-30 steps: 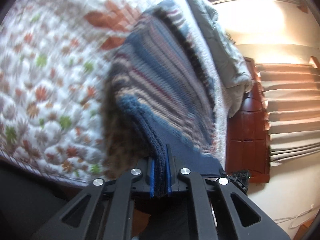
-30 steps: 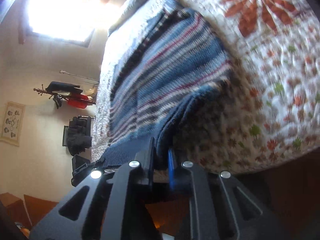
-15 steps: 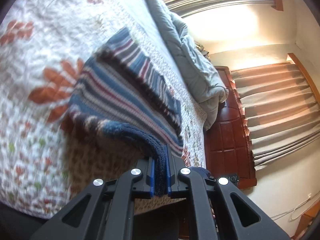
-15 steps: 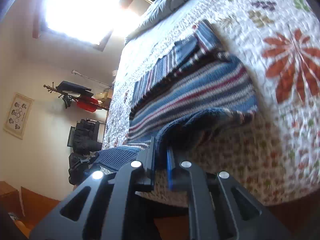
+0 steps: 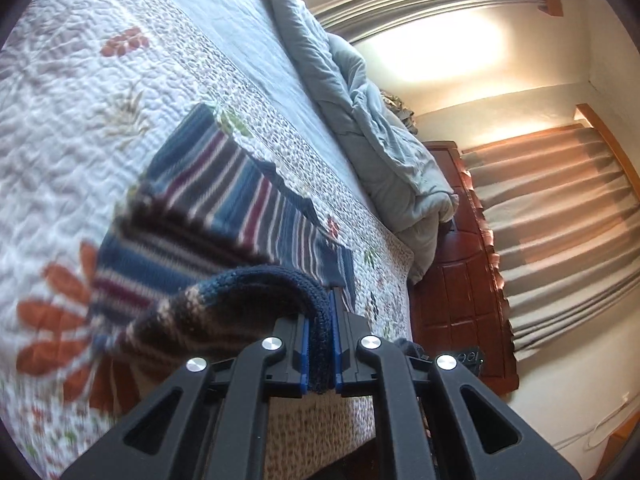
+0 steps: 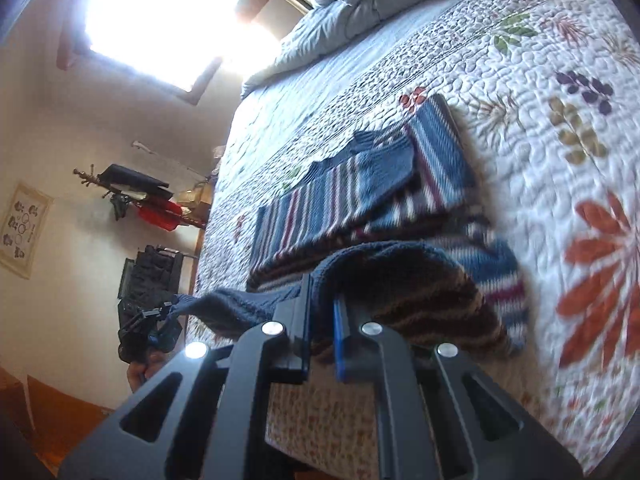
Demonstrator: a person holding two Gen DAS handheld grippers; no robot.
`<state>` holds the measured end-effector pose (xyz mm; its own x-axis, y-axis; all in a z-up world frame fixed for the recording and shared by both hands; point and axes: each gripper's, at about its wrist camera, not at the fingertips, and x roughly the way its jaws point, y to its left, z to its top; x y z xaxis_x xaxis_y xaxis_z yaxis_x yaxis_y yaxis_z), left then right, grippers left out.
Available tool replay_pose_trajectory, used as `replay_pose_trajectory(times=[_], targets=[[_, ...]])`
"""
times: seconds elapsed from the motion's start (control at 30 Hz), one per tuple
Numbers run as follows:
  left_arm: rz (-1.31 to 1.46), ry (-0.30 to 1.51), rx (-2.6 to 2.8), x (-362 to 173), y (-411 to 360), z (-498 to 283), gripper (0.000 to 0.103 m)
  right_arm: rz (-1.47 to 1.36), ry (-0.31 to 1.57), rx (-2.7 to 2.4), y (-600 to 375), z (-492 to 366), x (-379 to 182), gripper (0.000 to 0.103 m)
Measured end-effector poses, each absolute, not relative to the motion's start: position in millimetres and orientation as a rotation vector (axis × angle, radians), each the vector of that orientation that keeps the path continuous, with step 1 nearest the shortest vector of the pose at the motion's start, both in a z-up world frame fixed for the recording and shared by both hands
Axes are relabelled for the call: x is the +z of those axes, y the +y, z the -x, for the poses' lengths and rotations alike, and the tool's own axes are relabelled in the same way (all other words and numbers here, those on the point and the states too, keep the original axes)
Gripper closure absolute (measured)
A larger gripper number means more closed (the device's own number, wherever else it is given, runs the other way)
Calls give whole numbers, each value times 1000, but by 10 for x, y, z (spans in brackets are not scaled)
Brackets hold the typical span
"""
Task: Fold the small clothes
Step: 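Carry the held hem over the body toward the collar with both grippers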
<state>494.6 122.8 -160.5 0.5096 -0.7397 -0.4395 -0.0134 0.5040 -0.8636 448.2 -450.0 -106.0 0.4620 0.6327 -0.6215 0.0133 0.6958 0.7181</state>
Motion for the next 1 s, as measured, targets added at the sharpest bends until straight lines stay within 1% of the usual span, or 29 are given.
replay_pose_trajectory(times=[0.17, 0.37, 0.5, 0.67, 0.7, 0.77, 0.8, 0.83, 0.87, 0.9, 0.93, 1.0], targets=[[958, 1004, -476, -1834, 1169, -5523, 95, -715, 1094, 384, -4503, -5041, -1291, 96], [939, 1071, -432, -2142, 1081, -5997, 95, -715, 1168, 352, -4511, -5562, -1638, 96], [943, 1107, -408, -2339, 1104, -6171, 95, -724, 1211, 335, -4567, -5776, -1869, 96], [943, 1142, -389, -2553, 1126, -6277, 95, -726, 1233, 345, -4583, -5855, -1995, 95], [954, 1147, -394, -2589, 1132, -6286, 94, -732, 1233, 350, -4587, -5858, -2006, 91], [979, 1150, -399, -2632, 1162, -6301, 90, -745, 1228, 358, -4600, -5863, -1994, 86], [983, 1149, -404, -2631, 1174, -6295, 84, -757, 1219, 367, -4616, -5862, -1972, 72], [985, 1141, -413, -2607, 1185, -6287, 75, -761, 1210, 372, -4628, -5859, -1932, 55], [975, 1123, -424, -2544, 1199, -6268, 70, -757, 1186, 367, -4660, -5840, -1860, 53], [965, 1108, -432, -2488, 1212, -6249, 61, -755, 1177, 370, -4680, -5827, -1821, 53], [949, 1093, -437, -2419, 1223, -6232, 55, -754, 1173, 376, -4691, -5816, -1786, 53], [898, 1066, -444, -2263, 1252, -6192, 52, -728, 1162, 368, -4728, -5790, -1714, 53]])
